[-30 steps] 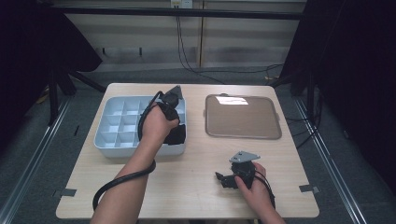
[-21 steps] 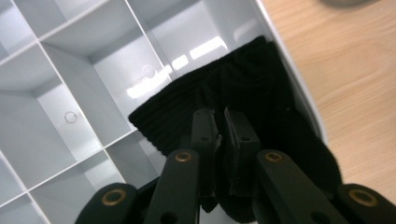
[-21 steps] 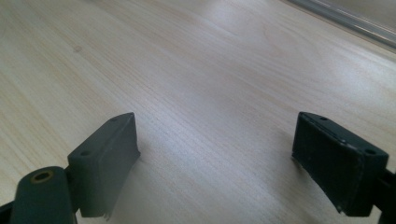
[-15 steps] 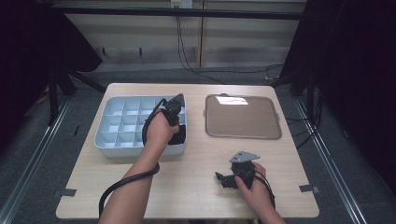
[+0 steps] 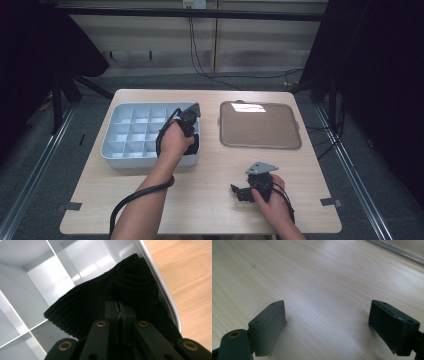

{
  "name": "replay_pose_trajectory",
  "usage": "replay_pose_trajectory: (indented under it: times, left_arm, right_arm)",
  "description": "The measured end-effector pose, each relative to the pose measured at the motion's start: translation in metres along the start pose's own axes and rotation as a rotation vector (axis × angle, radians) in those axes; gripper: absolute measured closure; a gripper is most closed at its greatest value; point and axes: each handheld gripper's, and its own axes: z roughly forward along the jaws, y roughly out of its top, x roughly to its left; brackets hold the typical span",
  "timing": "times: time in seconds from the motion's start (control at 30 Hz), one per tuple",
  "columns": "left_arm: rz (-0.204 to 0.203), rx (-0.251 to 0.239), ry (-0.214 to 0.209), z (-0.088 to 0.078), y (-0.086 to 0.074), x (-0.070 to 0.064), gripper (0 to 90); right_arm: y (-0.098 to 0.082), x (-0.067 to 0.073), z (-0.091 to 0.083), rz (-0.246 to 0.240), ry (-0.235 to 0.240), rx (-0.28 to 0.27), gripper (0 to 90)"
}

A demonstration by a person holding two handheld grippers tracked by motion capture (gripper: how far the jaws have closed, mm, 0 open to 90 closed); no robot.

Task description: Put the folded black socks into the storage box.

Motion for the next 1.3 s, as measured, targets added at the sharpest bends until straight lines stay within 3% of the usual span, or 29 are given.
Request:
replay_pose_trajectory:
  times: [0.43,0.63,0.73,0.87,1.0,1.03,1.1,1.13,1.17,1.27,1.3]
  left_arm:
    - [0.005,0.033,0.024,0.010,0.003,-0.006,87.0]
    - [-0.016,0.042,0.004,0.015,0.003,-0.004,87.2]
    - [-0.002,0.054,0.009,0.021,0.003,-0.005,87.3]
    - [-0.015,0.067,0.013,0.023,0.004,-0.006,87.3]
    - [-0.022,0.076,-0.017,0.024,0.005,-0.002,87.4]
    - [-0.029,0.098,-0.020,0.027,0.005,-0.002,87.5]
    - [-0.018,0.102,-0.018,0.029,0.006,-0.002,87.5]
    - [-0.033,0.099,-0.007,0.030,0.006,-0.005,87.5]
    - [-0.007,0.097,0.004,0.031,0.006,-0.005,87.6]
    - [-0.018,0.086,-0.004,0.031,0.005,-0.004,87.6]
    - [-0.002,0.089,-0.002,0.031,0.005,-0.004,87.6]
  right_arm:
    - [0.000,0.000,0.000,-0.002,0.000,0.000,13.7]
    - [0.000,0.000,0.000,0.000,0.000,0.000,13.7]
    - [0.000,0.000,0.000,-0.001,0.000,0.000,13.7]
    - [0.000,0.000,0.000,-0.002,0.000,-0.001,13.7]
    - [0.000,0.000,0.000,0.000,0.000,0.000,13.7]
    - [0.000,0.000,0.000,-0.001,0.000,-0.001,13.7]
    - [0.000,0.000,0.000,0.001,0.001,0.000,13.7]
    - [0.000,0.000,0.000,-0.002,0.001,0.000,13.7]
    - [0.000,0.000,0.000,-0.003,0.001,0.000,13.7]
    - [0.000,0.000,0.000,-0.003,0.002,0.000,13.7]
    - [0.000,0.000,0.000,-0.003,0.002,0.000,13.7]
